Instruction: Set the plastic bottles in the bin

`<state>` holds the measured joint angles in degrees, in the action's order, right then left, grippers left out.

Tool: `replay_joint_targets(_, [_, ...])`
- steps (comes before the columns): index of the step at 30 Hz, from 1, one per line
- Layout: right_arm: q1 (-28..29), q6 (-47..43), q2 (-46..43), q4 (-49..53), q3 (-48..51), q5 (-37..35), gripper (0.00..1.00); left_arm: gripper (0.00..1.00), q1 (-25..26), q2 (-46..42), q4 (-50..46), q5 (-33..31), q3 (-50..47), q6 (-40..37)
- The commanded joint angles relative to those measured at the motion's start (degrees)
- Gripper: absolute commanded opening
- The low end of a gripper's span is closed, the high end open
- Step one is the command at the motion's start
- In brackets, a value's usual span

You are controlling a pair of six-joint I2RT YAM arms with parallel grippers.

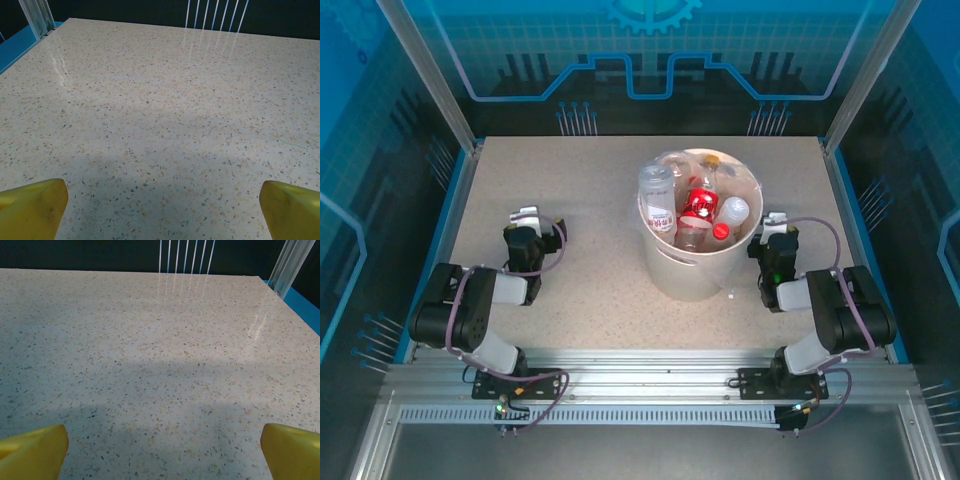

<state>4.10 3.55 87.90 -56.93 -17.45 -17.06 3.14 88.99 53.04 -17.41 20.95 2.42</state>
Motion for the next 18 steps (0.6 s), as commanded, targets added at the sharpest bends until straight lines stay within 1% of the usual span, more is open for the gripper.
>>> replay_joint_targets(1, [0.13, -1.01, 0.18, 2.02, -2.98, 3.00, 1.00, 0.99, -0.66, 0.29, 2.36, 1.04, -0.12, -1.10])
replay_joint_targets(4, [1.36, -3.10, 0.66, 3.71, -4.45, 3.60, 1.00, 0.99, -0.60, 0.30, 2.36, 1.00, -0.12, -1.15])
replay_joint_targets(18, [1.35, -3.01, 0.52, 3.91, -4.43, 3.77, 1.00, 0.99, -0.59, 0.30, 2.38, 1.04, -0.08, -1.10])
